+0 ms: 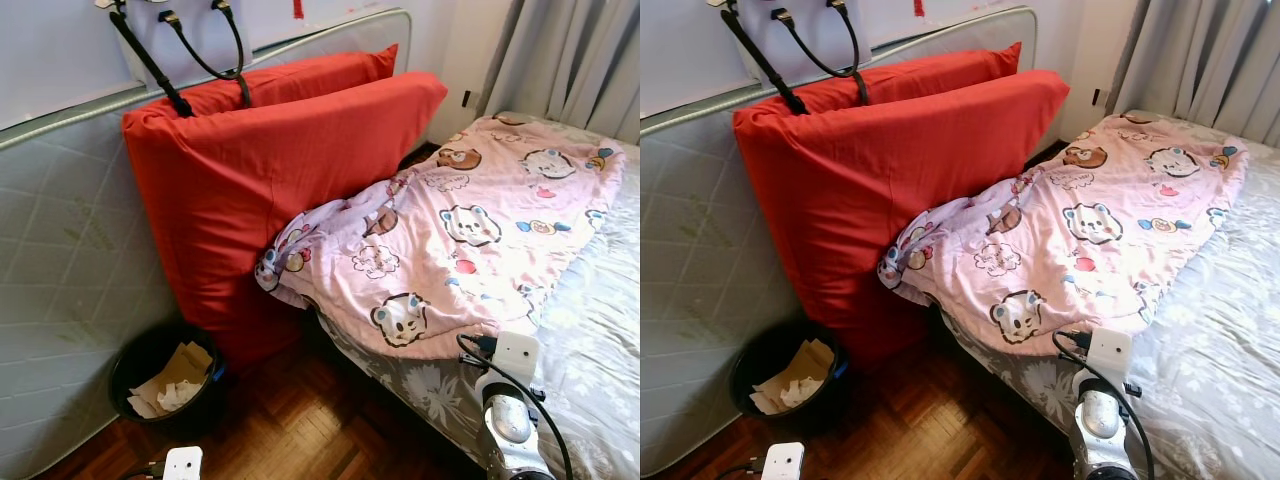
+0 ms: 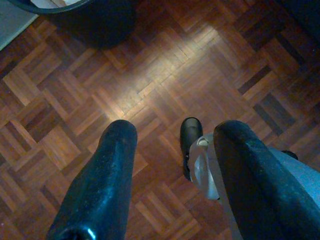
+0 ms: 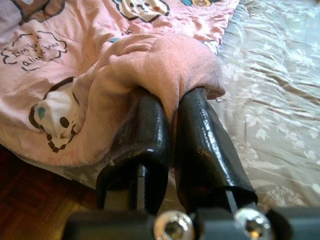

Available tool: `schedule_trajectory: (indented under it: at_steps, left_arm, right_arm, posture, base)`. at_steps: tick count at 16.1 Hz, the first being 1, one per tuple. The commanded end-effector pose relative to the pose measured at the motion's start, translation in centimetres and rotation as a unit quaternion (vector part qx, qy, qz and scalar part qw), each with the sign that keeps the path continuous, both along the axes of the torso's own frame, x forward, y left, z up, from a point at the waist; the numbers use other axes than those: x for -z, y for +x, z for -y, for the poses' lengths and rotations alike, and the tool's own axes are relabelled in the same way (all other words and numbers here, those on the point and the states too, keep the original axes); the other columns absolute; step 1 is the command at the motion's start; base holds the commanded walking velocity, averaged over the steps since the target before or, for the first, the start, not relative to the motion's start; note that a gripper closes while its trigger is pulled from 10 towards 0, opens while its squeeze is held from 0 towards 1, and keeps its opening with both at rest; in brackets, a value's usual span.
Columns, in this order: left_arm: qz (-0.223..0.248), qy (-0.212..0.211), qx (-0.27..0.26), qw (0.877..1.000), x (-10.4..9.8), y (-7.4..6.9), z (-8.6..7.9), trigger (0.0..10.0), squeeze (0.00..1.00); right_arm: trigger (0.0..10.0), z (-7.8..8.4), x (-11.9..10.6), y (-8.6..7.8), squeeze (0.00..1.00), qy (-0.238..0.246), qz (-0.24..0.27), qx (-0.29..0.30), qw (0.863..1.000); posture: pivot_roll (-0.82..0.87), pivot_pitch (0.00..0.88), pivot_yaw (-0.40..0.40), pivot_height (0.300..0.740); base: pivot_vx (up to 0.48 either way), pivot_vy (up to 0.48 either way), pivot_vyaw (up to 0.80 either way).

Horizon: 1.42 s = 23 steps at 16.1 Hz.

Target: Clean up the room

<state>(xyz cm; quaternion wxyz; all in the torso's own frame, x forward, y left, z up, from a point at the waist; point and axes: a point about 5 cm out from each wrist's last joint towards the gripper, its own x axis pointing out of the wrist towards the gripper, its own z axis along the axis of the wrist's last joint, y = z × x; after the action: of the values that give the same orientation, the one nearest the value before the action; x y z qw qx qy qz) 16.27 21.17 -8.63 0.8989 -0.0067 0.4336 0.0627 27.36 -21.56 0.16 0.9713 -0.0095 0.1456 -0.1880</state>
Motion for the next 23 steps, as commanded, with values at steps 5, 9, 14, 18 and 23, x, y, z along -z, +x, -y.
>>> schedule_trajectory:
  at_steps: [5, 9, 14, 18, 23]
  left_arm:
    - [-0.011, 0.006, 0.009, 1.0, 0.1, -0.3, -0.1, 10.0, 0.0]
    - [-0.01, 0.006, 0.011, 1.0, 0.2, -0.2, 0.2, 10.0, 0.0]
    - [-0.011, 0.004, 0.016, 1.0, 0.2, -0.1, 0.3, 10.0, 0.0]
    - [-0.014, 0.001, 0.017, 1.0, 0.3, -0.2, 0.5, 10.0, 0.0]
    - [-0.016, 0.001, 0.018, 1.0, 0.3, -0.2, 0.6, 10.0, 0.0]
  right_arm:
    - [10.0, 0.0, 1.3, -1.0, 0.72, -0.005, -0.048, -0.001, 0.999]
    - [10.0, -0.2, 1.8, -1.2, 0.78, 0.0, -0.066, -0.007, 0.998]
    - [10.0, -1.0, 2.5, -1.6, 1.0, 0.018, -0.086, -0.035, 0.996]
    - [10.0, -1.3, 4.7, -3.8, 0.0, 0.055, -0.155, -0.049, 0.985]
    - [10.0, -1.5, 5.8, -5.2, 0.0, 0.074, -0.19, -0.06, 0.977]
  posture:
    - [0.06, 0.0, 0.013, 0.74]
    - [0.07, 0.0, 0.011, 0.74]
    - [0.06, 0.0, 0.009, 0.74]
    - [0.05, 0.0, 0.002, 0.74]
    - [0.05, 0.0, 0.003, 0.74]
  base:
    - [0.0, 0.0, 0.0]
    - [0.0, 0.0, 0.0]
    - [0.0, 0.0, 0.0]
    - [0.0, 0.0, 0.0]
    - [0.0, 0.0, 0.0]
